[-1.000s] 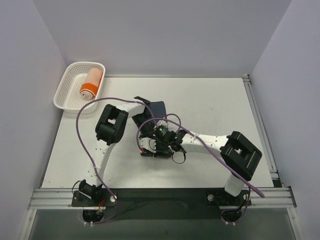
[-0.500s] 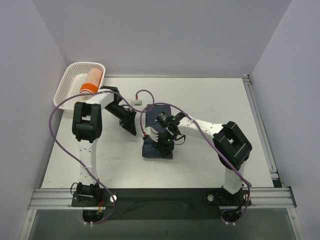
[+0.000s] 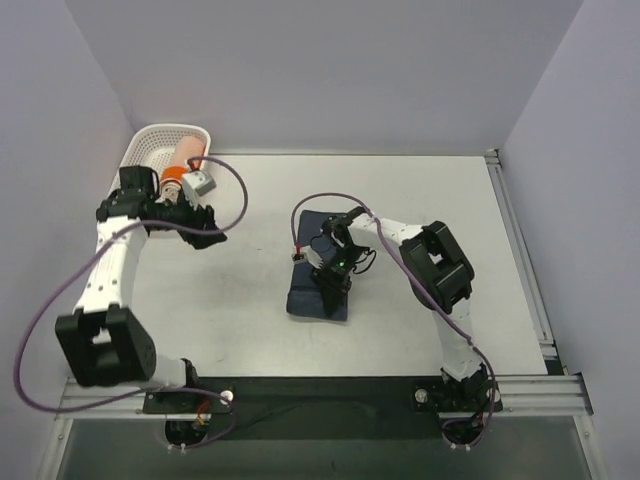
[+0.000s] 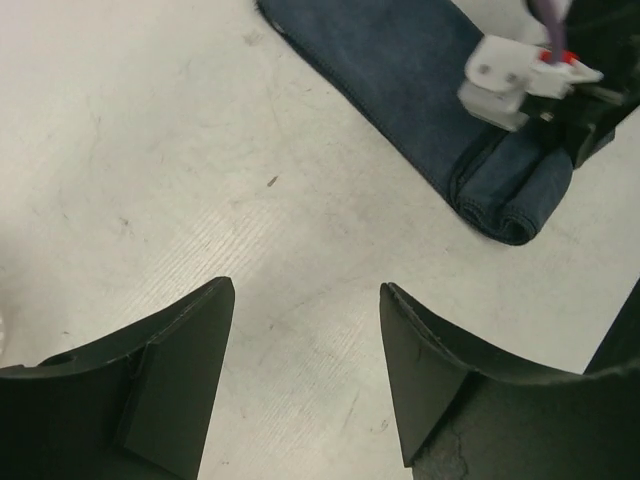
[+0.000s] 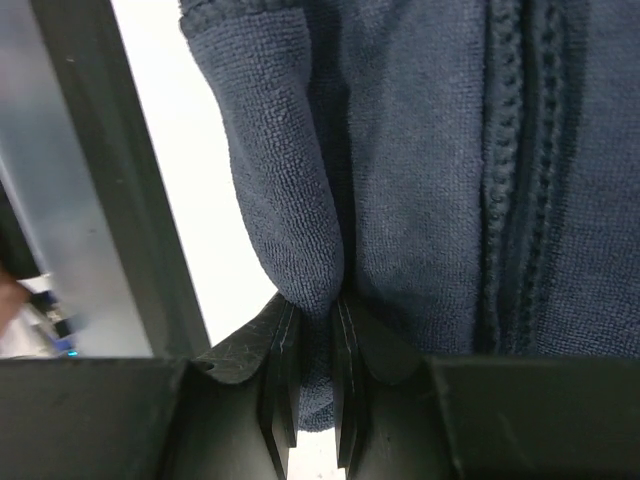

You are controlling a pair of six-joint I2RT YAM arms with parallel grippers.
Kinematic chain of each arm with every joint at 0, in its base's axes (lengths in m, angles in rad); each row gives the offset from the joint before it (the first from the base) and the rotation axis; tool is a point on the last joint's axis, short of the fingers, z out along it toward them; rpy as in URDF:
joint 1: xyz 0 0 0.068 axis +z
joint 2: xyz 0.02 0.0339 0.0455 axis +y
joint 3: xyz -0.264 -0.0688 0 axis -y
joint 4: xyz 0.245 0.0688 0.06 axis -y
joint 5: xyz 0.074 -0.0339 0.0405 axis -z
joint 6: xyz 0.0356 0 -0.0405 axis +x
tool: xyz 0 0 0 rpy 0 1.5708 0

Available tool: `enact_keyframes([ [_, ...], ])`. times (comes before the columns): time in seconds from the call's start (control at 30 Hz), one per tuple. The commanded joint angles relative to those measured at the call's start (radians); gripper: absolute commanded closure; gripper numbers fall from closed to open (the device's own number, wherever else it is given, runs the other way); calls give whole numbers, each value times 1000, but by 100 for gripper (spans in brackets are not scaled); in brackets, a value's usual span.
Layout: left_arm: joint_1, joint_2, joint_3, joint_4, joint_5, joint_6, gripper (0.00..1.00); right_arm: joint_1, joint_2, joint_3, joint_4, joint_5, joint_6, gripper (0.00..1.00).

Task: Roll the towels
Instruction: Roll the towel

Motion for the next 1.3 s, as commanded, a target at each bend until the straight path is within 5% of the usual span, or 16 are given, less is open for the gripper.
enact_keyframes([
  [0.0,-84,-210,-188,209,-85,20,28,-28,50,58,-142,-118,-39,100],
  [0.17,-288,-442,-427,234,-211,209,25,-58,180,178,-292,-212,-80,100],
  [0.47,-826,-524,-660,485,-505,255,23,-101,351,345,-496,-278,-140,100],
  [1.0,-1041,-200,-674,789,-617,259,28,-104,448,439,-530,-284,-108,100],
  [1.13,-1047,-95,-699,806,-671,264,37,-104,458,446,-532,-281,-104,100],
  [1.27,-1047,-85,-705,713,-682,241,66,-104,483,484,-525,-252,-70,100],
])
